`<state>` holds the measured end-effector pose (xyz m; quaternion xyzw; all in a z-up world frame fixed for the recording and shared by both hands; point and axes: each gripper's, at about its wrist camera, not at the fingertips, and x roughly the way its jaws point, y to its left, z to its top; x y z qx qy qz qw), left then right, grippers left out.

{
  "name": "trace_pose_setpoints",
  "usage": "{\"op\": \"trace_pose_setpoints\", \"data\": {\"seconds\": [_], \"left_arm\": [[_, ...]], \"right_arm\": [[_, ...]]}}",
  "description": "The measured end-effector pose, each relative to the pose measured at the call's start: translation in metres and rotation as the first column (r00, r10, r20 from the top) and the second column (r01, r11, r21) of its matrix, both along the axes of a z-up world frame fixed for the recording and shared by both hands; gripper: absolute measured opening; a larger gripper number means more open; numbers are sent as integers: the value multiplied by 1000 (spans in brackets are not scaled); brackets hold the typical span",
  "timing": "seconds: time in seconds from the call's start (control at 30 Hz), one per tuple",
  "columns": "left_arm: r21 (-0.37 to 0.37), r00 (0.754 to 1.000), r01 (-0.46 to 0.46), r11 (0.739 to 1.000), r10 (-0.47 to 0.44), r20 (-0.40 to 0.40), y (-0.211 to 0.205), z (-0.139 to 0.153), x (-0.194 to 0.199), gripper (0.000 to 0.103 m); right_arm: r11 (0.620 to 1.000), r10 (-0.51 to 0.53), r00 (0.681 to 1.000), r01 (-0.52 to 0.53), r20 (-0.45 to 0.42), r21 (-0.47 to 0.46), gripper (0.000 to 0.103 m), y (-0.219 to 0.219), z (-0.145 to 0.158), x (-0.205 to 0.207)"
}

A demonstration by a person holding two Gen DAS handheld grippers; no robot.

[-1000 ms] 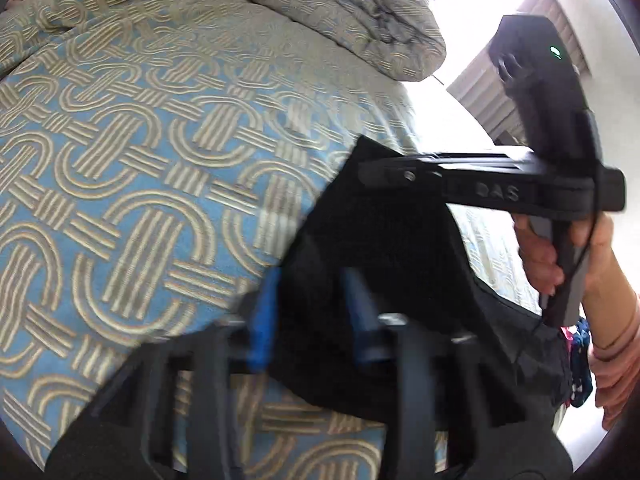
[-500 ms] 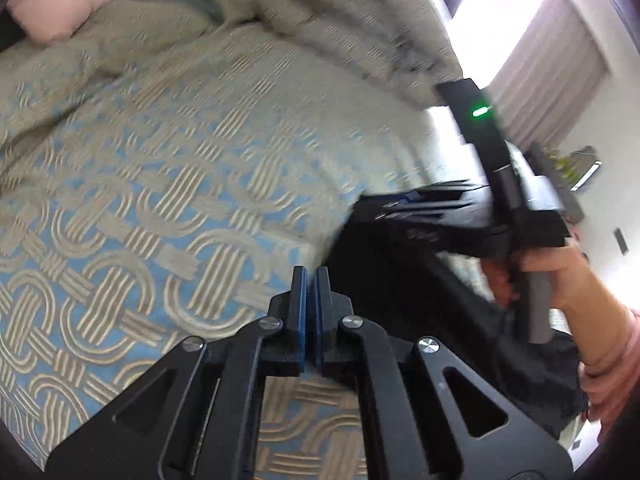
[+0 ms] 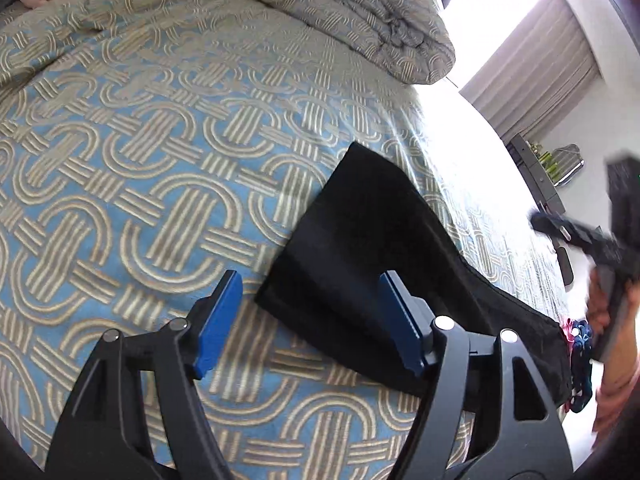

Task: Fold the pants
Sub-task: 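Release the trousers with both grippers and flatten the folded trousers on the bed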

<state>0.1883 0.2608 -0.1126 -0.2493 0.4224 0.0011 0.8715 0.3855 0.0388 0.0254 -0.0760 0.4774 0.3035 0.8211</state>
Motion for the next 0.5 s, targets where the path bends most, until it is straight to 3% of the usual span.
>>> {"op": "trace_pose_setpoints", "data": {"seconds": [0.1, 0.2, 0.27, 0.3, 0.37, 0.43, 0.5], "left_arm": [[-3, 999, -14, 1000, 14, -30, -2, -11, 10, 71], [10, 1000, -21, 1000, 21, 2, -4, -9, 15, 69], [33, 999, -28, 999, 29, -21, -5, -7, 19, 7], [29, 997, -53, 998, 54, -49, -2, -4, 19, 7], [-7, 995, -95, 995, 95, -15, 1, 11, 7, 7], [70, 990, -141, 988, 140, 25, -2, 35, -13, 4], [206, 983, -184, 961, 178, 47, -4, 52, -27, 2]], "right_arm": [[992, -126, 991, 127, -36, 8, 58, -72, -4, -33], [957, -283, 955, 287, -94, 32, 58, -146, -12, -71], [921, -384, 917, 388, -106, 25, 58, -192, -18, -102], [899, -433, 895, 437, -106, 11, 58, -211, -21, -118], [864, -502, 858, 502, -110, -24, 58, -238, -27, -142], [847, -531, 841, 529, -101, -46, 58, -257, -27, -163], [844, -536, 841, 534, -75, -50, 58, -268, -21, -179]]}}
